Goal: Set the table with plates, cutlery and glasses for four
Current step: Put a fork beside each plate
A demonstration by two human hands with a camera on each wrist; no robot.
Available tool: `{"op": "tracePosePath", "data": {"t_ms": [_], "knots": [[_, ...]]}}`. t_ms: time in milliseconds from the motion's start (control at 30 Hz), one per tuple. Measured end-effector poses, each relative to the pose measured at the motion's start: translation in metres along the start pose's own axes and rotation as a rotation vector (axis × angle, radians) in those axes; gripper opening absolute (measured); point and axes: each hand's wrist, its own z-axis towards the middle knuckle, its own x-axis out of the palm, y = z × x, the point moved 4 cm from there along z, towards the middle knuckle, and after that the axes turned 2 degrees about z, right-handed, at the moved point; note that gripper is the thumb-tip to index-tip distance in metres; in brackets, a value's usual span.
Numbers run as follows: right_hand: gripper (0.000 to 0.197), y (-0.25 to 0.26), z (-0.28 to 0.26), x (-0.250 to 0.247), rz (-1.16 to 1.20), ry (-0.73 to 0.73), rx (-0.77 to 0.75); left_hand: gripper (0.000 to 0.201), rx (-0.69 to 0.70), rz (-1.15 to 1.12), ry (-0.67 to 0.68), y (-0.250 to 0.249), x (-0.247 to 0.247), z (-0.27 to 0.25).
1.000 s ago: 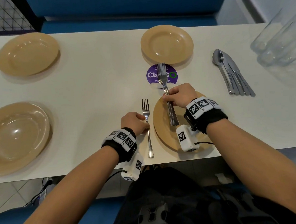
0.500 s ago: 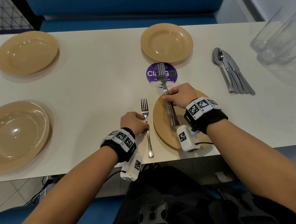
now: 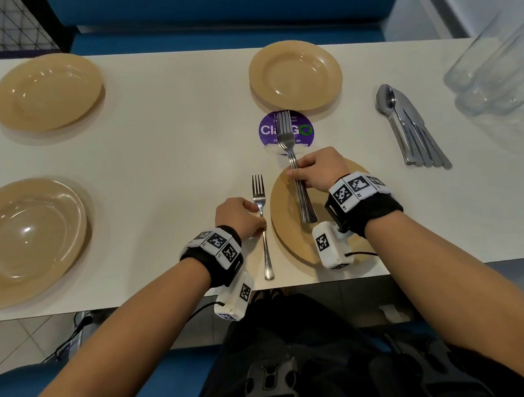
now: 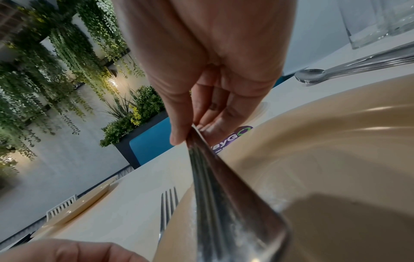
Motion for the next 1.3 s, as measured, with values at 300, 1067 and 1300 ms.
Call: {"op": "tracePosePath", "data": {"t_ms": [300, 1067, 1300], "knots": [[0.025, 0.002, 0.010, 0.006, -0.012, 0.010, 0.011, 0.016, 0.024, -0.018, -0.043, -0.007, -0.011, 0.002], [0.018, 0.207, 0.042, 0.207, 0.118, 0.225, -0.106, 0.015, 0.184, -0.504, -0.068, 0.020, -0.241, 0.080], [0.013, 0.266, 0.036, 0.310, 0.123, 0.159, -0.055, 0.015, 0.157, -0.297, -0.108, 0.096, -0.381, 0.093]]}}
